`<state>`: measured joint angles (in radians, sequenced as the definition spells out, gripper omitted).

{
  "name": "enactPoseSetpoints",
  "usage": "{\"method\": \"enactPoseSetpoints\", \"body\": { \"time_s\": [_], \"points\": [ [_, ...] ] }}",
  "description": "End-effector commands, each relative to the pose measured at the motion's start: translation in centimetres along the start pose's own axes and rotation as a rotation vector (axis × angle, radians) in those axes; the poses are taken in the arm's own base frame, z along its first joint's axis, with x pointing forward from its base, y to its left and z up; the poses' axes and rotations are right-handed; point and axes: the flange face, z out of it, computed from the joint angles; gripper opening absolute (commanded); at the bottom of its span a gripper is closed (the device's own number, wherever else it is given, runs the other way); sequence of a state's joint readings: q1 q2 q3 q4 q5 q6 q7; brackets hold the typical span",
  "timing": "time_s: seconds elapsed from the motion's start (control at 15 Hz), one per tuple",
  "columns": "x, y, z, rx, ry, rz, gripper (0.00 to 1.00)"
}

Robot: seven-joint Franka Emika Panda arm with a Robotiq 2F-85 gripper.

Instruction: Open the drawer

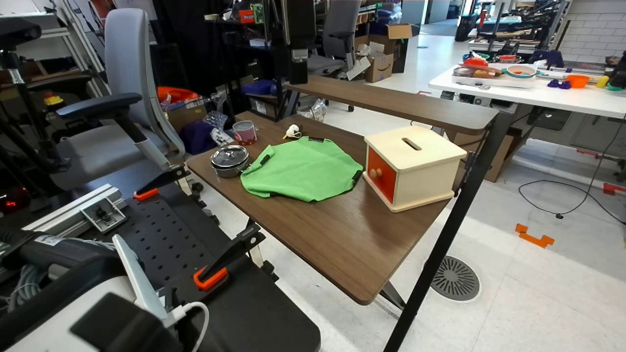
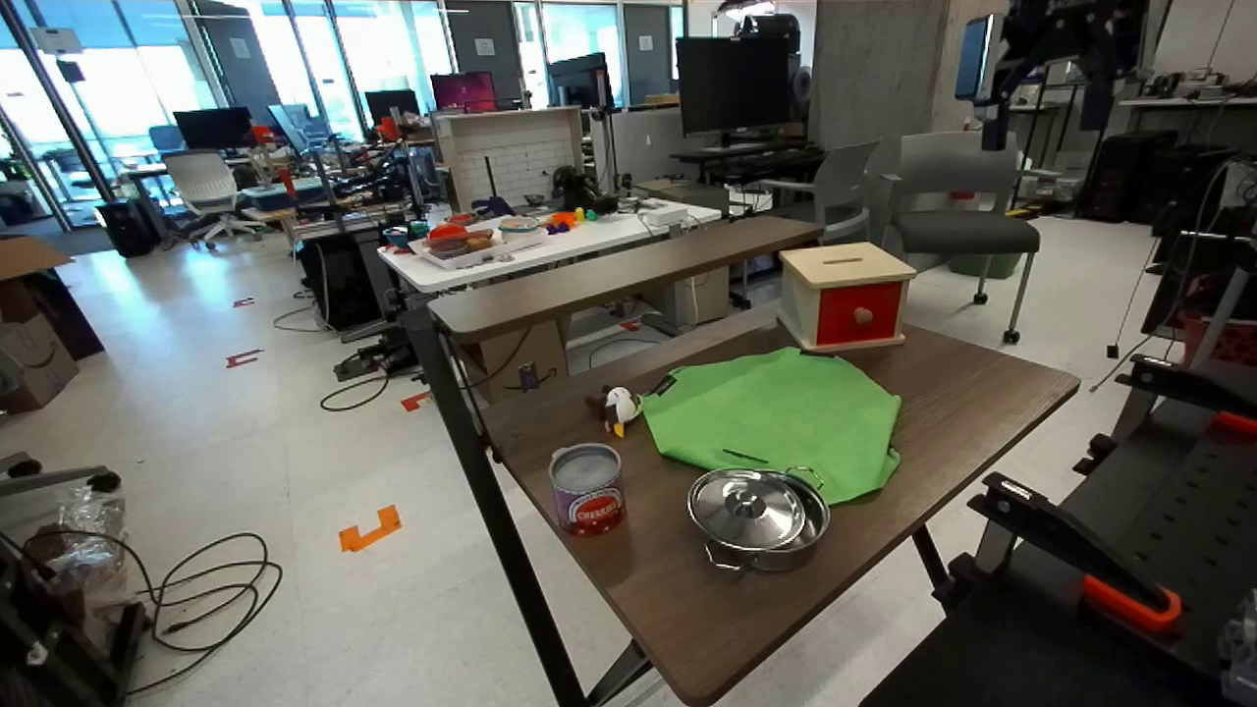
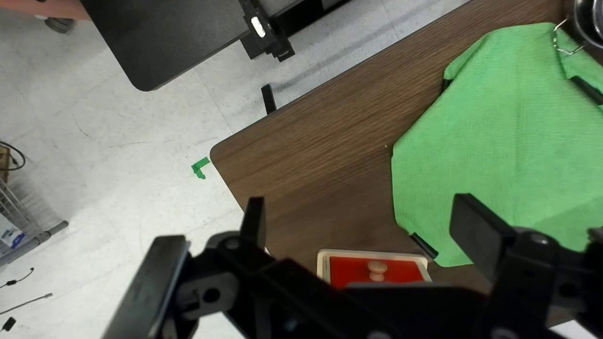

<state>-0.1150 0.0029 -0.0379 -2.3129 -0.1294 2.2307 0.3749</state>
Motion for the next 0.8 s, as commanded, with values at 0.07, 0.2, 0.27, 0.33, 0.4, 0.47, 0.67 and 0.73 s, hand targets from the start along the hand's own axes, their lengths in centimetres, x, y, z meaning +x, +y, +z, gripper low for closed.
{"method": "enactPoseSetpoints", "body": {
  "time_s": [0.07, 0.2, 0.27, 0.33, 0.4, 0.47, 0.67, 0.73],
  "points": [
    [0.5, -0.1, 0.5, 0.003, 0.017, -0.006, 1.0],
    [1.4, -0.1, 2.0, 0.016, 0.021, -0.019, 1.0],
    [2.1, -0.1, 3.2, 0.026, 0.033, -0.022, 1.0],
    [2.7, -0.1, 4.3, 0.034, 0.044, -0.03, 1.0],
    [3.5, -0.1, 5.6, 0.047, 0.062, -0.037, 1.0],
    [4.3, -0.2, 6.8, 0.061, 0.096, -0.053, 1.0],
    [6.2, -0.6, 10.9, 0.12, 0.122, -0.046, 1.0],
    [6.7, -0.9, 12.0, 0.134, 0.126, -0.048, 1.0]
  ]
}}
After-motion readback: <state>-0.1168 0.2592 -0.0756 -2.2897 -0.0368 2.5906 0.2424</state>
